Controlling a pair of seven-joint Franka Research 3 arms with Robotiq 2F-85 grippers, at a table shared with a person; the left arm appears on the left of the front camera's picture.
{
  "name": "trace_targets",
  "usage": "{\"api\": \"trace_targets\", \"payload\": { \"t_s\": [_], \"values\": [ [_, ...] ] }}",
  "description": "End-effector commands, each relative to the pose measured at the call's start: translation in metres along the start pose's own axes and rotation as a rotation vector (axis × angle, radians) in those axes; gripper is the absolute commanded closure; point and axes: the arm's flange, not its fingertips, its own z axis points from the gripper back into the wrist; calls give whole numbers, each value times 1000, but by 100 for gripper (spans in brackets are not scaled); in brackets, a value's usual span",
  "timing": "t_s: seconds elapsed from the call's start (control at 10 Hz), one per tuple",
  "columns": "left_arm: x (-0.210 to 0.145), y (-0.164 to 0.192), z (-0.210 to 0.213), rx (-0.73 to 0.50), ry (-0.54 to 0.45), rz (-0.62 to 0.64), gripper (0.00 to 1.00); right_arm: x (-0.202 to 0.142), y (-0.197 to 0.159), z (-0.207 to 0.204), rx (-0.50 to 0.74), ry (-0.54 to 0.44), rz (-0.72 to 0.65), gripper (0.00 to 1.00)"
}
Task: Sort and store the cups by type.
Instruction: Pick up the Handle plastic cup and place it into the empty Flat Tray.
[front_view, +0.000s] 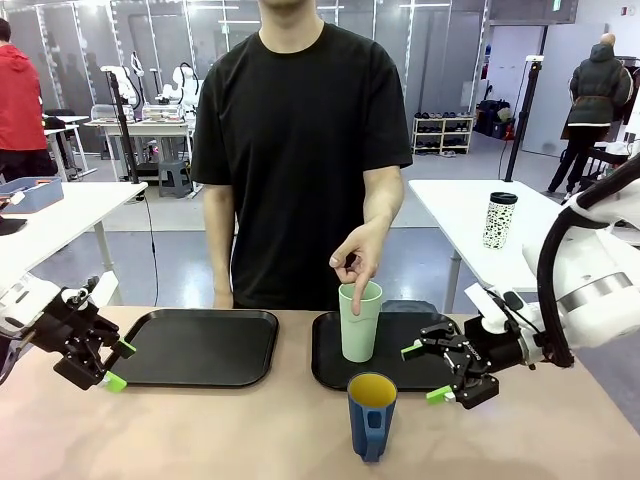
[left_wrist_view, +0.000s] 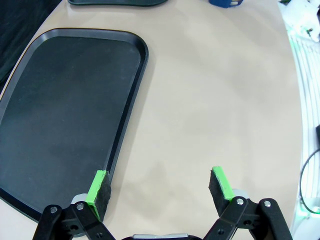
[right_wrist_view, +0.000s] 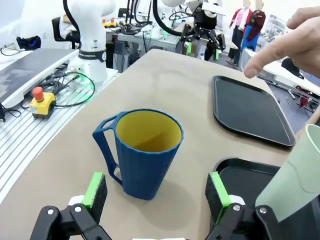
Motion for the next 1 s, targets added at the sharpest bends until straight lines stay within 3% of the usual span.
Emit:
{"api": "trace_targets", "payload": {
  "t_s": [0.0,0.9],
  "values": [
    [0,0,-1,26,-12,-14,0,-10,-6,-6,21,-24,29,0],
    [0,0,-1,26,-12,-14,0,-30,-9,-45,56,-56,-3,0]
  ]
}}
